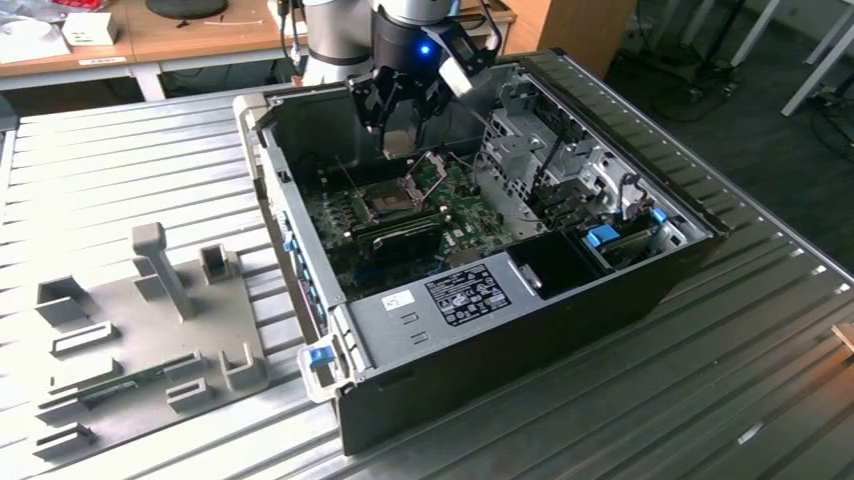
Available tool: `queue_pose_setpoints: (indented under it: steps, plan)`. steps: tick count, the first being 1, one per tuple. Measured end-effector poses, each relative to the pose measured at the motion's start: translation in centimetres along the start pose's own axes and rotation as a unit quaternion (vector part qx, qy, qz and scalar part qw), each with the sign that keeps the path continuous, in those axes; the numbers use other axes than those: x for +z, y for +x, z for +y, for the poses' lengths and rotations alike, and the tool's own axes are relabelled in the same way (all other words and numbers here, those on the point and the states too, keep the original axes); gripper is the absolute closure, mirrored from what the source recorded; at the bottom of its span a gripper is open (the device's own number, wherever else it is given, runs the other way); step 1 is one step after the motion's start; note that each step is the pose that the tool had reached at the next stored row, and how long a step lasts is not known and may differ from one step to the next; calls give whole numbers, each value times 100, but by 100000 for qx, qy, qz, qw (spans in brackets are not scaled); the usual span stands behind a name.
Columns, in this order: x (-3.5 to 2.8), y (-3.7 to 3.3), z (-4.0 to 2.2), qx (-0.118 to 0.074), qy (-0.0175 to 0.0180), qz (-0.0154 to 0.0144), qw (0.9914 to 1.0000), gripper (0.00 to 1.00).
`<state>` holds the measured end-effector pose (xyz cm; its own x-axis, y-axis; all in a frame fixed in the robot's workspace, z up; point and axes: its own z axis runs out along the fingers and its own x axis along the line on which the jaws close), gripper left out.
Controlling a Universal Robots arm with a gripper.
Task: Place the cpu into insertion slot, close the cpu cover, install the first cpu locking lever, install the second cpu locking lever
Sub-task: 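Place the cpu into insertion slot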
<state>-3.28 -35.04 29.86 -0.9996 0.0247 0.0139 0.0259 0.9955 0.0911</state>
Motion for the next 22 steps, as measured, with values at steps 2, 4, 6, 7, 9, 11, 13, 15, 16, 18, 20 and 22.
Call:
queue_pose_setpoints:
  steps: [2, 4, 6, 7, 9, 11, 13, 15, 16, 18, 20, 22]
  plan:
    - [10, 0, -1, -1, -10, -3, 100000, 46]
    - [25, 0, -2, 1, -5, -2, 100000, 46]
    - [43, -1, -4, -1, -3, -1, 100000, 46]
    - [54, -1, -5, -1, -6, -3, 100000, 46]
    - [81, -1, -7, -1, -1, -5, 100000, 46]
    - [111, -2, -10, -2, 0, -5, 100000, 46]
    - [145, -2, -13, -2, -9, -9, 100000, 46]
    - [176, -3, -16, -1, -9, -9, 100000, 46]
    - [188, -3, -17, -2, -5, -10, 100000, 46]
    - [199, -3, -18, -2, -2, -9, 100000, 46]
    - [200, -3, -18, -2, -1, -8, 100000, 46]
    - [200, -3, -18, -1, -3, -8, 100000, 46]
